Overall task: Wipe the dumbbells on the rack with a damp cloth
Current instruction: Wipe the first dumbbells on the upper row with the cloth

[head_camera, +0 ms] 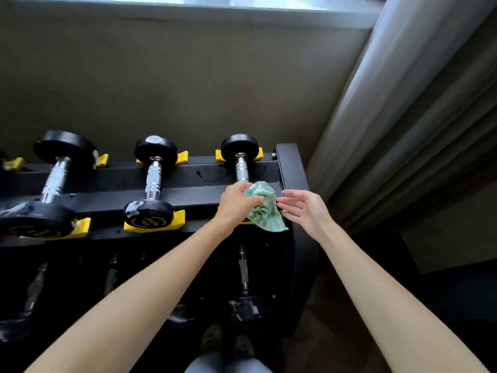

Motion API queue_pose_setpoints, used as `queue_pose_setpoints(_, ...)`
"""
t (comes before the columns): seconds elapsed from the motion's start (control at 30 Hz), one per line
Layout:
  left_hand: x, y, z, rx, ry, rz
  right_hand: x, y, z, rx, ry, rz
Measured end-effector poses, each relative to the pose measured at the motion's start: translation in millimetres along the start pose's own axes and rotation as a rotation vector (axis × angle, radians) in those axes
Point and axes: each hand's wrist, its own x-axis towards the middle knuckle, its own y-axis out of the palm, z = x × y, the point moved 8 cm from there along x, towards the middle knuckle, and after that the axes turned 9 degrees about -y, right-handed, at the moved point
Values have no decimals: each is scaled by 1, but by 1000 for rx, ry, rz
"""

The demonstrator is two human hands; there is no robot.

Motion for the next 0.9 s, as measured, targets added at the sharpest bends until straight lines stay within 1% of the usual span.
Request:
queue_pose_setpoints(0.07,-1,-21,-4,-25,-5,-78,-3,20,12,-32,-60,75)
queue_pose_setpoints(0.13,-6,-40,-10,14,26,-170,-9,47,21,-66,-108,164)
queue_pose_setpoints(0.2,-9,-55,-14,23,60,-206,-15,79,24,-66,-118,283)
queue_pose_setpoints(0.27,-10,-64,-14,-12,64,-164,-20,107,24,21,-71,381)
queue_pose_setpoints(0.33,-9,-71,-15,-56,65,-71,-20,130,23,108,-25,447)
queue_pose_setpoints(0.43,-5,-84,-19,-153,59,49,-4,145,24,99,-75,428)
queue_pose_setpoints(0.47,-2,-89,-21,-177,59,66,4,147,26,96,-104,376)
queue_pose_setpoints(0.53,10,-106,-22,-191,52,19,19,145,31,64,-168,246)
queue_pose_setpoints(0.57,18,-118,-19,-193,37,-30,27,144,35,-7,-221,173)
queue_pose_setpoints(0.6,26,-129,-16,-188,19,-84,32,141,40,-130,-285,112)
queue_pose_setpoints(0.63,36,-140,-12,-170,6,-123,38,143,45,-285,-351,66)
queue_pose_setpoints(0.7,57,-159,-3,-105,-8,-141,48,157,49,-636,-470,18)
queue_pose_setpoints(0.77,75,-170,3,-62,-16,-126,57,179,42,-980,-552,58)
queue_pose_setpoints(0.83,93,-180,6,-42,-27,-115,70,202,24,-1327,-584,148)
queue_pose_setpoints(0.9,109,-188,10,-28,-44,-104,84,210,-1,-1631,-525,221)
